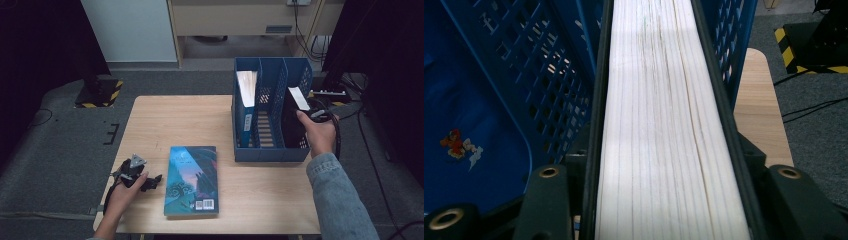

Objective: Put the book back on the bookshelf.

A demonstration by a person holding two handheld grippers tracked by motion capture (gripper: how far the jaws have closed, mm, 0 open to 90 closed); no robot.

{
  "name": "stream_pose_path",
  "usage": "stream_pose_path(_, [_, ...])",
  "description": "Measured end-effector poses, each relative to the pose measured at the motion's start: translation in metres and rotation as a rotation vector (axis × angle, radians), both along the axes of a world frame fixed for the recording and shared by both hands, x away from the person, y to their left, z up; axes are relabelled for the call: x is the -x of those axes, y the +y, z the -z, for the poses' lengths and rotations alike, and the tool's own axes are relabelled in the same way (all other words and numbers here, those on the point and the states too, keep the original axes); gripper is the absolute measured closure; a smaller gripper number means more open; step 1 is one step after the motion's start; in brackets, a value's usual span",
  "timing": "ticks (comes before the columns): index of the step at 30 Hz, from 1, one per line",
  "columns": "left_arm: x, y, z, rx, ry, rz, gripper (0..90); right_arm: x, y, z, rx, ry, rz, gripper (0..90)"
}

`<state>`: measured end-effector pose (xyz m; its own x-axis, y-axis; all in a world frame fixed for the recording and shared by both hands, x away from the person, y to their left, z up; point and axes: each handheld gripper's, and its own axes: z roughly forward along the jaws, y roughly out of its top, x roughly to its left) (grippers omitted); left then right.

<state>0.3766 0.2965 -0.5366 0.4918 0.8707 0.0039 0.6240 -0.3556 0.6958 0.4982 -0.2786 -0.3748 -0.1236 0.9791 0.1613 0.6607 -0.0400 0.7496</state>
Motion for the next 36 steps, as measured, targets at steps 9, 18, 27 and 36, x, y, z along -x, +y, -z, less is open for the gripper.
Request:
stream_pose_path(9, [0.000,0.000,0.000,0.000,0.000,0.001,0.0,0.000,0.001,-0.003,0.020,0.014,0.013,50.0])
stream_pose_path(18, [0.000,0.000,0.000,0.000,0.000,0.001,0.0,-0.004,0.001,-0.007,0.030,0.031,0.026,52.3])
stream_pose_path(27, [0.000,0.000,0.000,0.000,0.000,0.002,0.0,-0.014,-0.001,-0.012,0.028,0.047,0.020,52.6])
stream_pose_path(36, [0.000,0.000,0.000,0.000,0.001,0.006,0.0,-0.025,-0.002,-0.014,0.018,0.018,0.028,52.6])
